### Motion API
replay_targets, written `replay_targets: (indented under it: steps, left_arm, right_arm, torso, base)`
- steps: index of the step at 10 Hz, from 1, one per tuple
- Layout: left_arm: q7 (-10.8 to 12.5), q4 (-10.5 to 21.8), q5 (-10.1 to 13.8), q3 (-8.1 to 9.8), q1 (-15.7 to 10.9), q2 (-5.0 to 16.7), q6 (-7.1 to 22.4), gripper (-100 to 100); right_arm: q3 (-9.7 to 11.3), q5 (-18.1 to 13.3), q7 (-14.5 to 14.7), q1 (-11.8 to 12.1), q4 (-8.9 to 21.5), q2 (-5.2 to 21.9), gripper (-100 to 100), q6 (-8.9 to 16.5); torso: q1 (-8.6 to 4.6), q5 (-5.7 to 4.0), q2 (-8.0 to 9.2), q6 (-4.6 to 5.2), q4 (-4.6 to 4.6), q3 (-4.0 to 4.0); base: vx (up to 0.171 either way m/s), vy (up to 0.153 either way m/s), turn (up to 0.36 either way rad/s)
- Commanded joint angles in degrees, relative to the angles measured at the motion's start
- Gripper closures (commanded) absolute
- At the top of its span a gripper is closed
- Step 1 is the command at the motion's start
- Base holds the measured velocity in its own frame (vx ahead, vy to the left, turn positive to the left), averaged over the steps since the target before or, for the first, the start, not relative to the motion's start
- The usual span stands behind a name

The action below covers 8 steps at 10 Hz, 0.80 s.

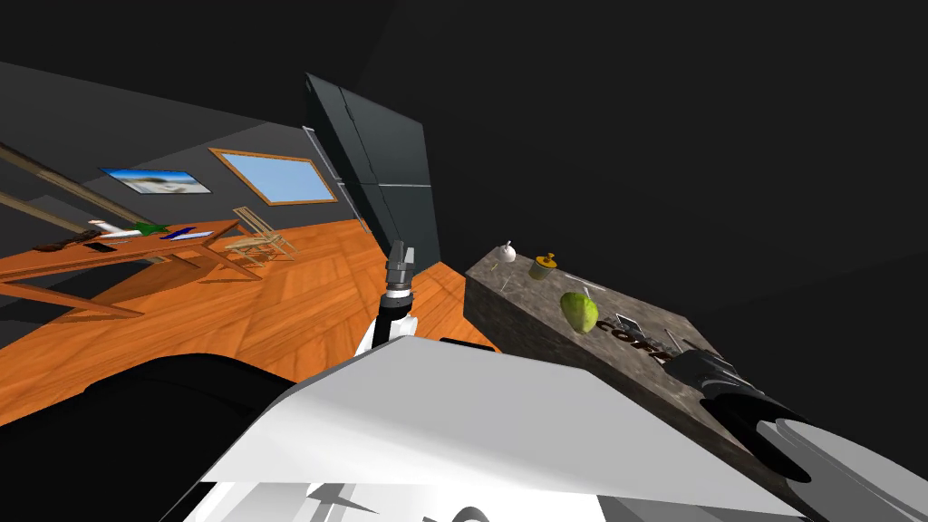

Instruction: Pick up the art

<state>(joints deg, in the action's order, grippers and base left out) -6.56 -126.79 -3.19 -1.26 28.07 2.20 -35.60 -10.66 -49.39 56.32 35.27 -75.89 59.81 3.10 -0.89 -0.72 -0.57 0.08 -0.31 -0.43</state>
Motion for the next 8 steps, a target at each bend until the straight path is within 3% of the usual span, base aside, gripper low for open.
replay_targets:
  steps: [1, 2, 3, 4, 8]
  left_arm:
    - [0.00, 0.00, 0.00, 0.00, 0.00, 0.00, 0.00, 0]
    - [0.00, 0.00, 0.00, -0.01, -0.01, -0.01, 0.00, 0]
    - [0.00, 0.00, 0.00, -0.01, -0.01, -0.01, 0.00, 0]
    - [0.00, 0.00, 0.00, -0.01, -0.02, -0.01, 0.00, 0]
    - [0.00, 0.00, 0.00, -0.01, -0.02, -0.01, 0.00, 0]
  right_arm:
    - [0.00, 0.00, 0.00, 0.00, 0.00, 0.00, -100, 0.00]
    - [-0.09, -0.07, 0.01, 0.01, 0.02, 0.00, 0, -0.10]
    - [-0.08, -0.06, 0.01, 0.00, 0.02, 0.00, -100, -0.09]
    - [-0.08, -0.06, 0.01, 0.00, 0.02, 0.00, 100, -0.09]
    - [-0.04, -0.07, 0.02, 0.02, 0.03, 0.00, 100, -0.13]
  torso:
    - [0.00, 0.00, 0.00, 0.00, 0.00, 0.00]
    - [0.19, 0.02, 0.22, 0.00, 0.04, 0.11]
    - [0.35, 0.07, 0.40, 0.01, 0.09, 0.23]
    - [0.41, 0.09, 0.48, 0.02, 0.11, 0.28]
    - [0.47, 0.12, 0.56, 0.02, 0.15, 0.34]
  base:
    - [0.059, -0.055, 0.010]
    - [0.011, -0.010, 0.004]
    - [0.006, -0.004, 0.001]
    - [0.000, 0.000, 0.000]
    - [0.000, 0.000, 0.000]
